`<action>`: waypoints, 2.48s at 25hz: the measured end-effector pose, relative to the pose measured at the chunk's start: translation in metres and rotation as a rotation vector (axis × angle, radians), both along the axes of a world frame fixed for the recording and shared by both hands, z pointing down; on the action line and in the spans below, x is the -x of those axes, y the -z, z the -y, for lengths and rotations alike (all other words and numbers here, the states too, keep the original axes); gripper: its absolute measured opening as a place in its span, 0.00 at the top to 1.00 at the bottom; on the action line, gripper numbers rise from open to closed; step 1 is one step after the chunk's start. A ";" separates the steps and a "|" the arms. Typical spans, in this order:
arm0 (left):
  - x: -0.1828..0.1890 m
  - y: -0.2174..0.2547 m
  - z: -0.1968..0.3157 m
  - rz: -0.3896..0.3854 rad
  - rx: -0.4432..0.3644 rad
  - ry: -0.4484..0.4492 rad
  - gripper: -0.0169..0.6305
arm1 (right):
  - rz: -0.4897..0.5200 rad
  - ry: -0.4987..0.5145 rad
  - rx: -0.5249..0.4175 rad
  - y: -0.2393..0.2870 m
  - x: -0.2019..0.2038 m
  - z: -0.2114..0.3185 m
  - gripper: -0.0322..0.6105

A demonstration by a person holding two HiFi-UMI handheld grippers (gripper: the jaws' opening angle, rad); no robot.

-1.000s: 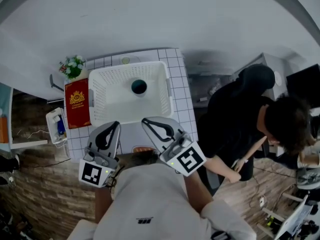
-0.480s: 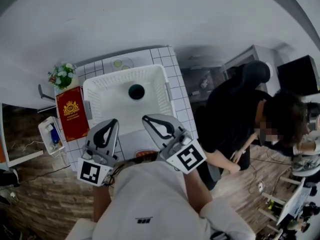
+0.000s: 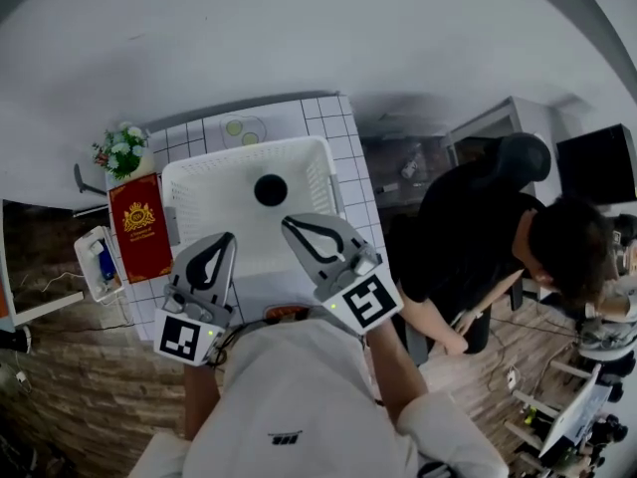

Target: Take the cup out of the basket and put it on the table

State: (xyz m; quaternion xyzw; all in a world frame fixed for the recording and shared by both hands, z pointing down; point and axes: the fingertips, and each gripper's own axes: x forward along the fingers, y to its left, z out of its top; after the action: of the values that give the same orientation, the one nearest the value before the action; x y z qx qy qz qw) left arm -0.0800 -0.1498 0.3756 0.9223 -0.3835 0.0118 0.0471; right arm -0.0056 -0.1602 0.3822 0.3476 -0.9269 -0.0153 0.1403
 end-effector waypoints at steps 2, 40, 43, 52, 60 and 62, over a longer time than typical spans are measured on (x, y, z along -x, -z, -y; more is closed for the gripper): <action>-0.003 -0.002 0.002 0.006 0.010 0.011 0.96 | -0.010 0.008 0.016 -0.004 -0.002 0.006 0.93; 0.023 -0.024 0.018 -0.011 0.059 0.110 0.96 | -1.028 0.697 0.315 -0.221 0.019 0.073 0.32; 0.024 -0.025 0.018 -0.011 0.066 0.114 0.96 | -1.073 0.710 0.332 -0.234 0.018 0.076 0.31; 0.026 -0.026 0.018 -0.010 0.068 0.127 0.96 | -1.141 0.723 0.375 -0.261 0.017 0.077 0.31; 0.024 -0.025 0.017 -0.007 0.065 0.127 0.96 | -1.165 0.721 0.350 -0.262 0.016 0.078 0.34; 0.023 -0.026 0.017 -0.005 0.066 0.125 0.96 | -1.164 0.724 0.351 -0.262 0.017 0.077 0.34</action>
State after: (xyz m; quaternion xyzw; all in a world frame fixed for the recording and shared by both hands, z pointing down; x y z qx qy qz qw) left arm -0.1030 -0.1670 0.4014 0.8944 -0.4398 0.0194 0.0792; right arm -0.0222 -0.2374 0.6439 -0.0750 -0.7475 -0.0948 0.6532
